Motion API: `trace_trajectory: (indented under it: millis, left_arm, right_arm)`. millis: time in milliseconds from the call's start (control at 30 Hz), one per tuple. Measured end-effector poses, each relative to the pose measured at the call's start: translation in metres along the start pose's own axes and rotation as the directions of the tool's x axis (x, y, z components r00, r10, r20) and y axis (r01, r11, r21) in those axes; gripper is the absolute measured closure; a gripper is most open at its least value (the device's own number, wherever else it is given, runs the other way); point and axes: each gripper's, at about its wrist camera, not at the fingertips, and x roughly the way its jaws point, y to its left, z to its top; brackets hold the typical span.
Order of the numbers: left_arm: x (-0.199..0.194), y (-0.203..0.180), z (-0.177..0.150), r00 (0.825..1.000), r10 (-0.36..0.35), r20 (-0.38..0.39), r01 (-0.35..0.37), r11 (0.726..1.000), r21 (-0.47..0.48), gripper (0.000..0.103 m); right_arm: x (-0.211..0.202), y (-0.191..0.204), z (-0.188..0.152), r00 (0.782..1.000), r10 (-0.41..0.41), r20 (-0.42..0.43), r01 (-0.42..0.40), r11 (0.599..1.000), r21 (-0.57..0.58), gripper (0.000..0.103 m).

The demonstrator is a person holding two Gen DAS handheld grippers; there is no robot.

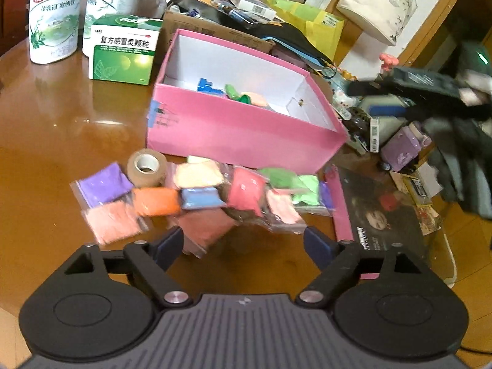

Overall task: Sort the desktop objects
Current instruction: 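Move both grippers to the edges of the black MEILIYATOU magazine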

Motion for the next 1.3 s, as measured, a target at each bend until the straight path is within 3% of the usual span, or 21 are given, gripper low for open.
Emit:
trace_trajectory:
  millis: [67,200,433,700,967,1300]
  left_arm:
    - [0.002,-0.007,-0.006,1.000,-0.020,-0.013,0.020,1.000,-0.006,0.015]
    - [0.008,-0.025,-0.015,0.999,-0.047,-0.021,0.046,0.999,-0.015,0.002]
    - [0.032,-0.059,-0.023,0.994,-0.094,-0.048,0.094,0.996,-0.006,0.001]
    - [0.082,-0.109,-0.026,0.991,-0.088,-0.101,0.095,0.993,0.068,0.001]
    - [0.115,-0.142,-0.028,0.996,-0.059,-0.063,0.066,0.990,0.121,0.001]
    - [0.148,-0.163,-0.031,0.996,-0.020,-0.082,0.034,0.985,0.170,0.001]
  right_arm:
    - [-0.022,-0.017,-0.018,1.000,-0.002,0.011,0.002,0.999,0.035,0.003]
    - [-0.063,-0.055,-0.059,0.998,-0.053,0.017,0.051,0.994,0.097,0.002]
    - [-0.123,-0.129,-0.137,0.988,-0.157,0.009,0.148,0.950,0.275,0.002]
    - [-0.143,-0.185,-0.197,0.971,-0.233,-0.058,0.238,0.904,0.356,0.002]
    - [-0.122,-0.208,-0.215,0.974,-0.216,-0.071,0.227,0.911,0.343,0.002]
    - [-0.091,-0.235,-0.217,0.984,-0.152,-0.090,0.174,0.922,0.346,0.002]
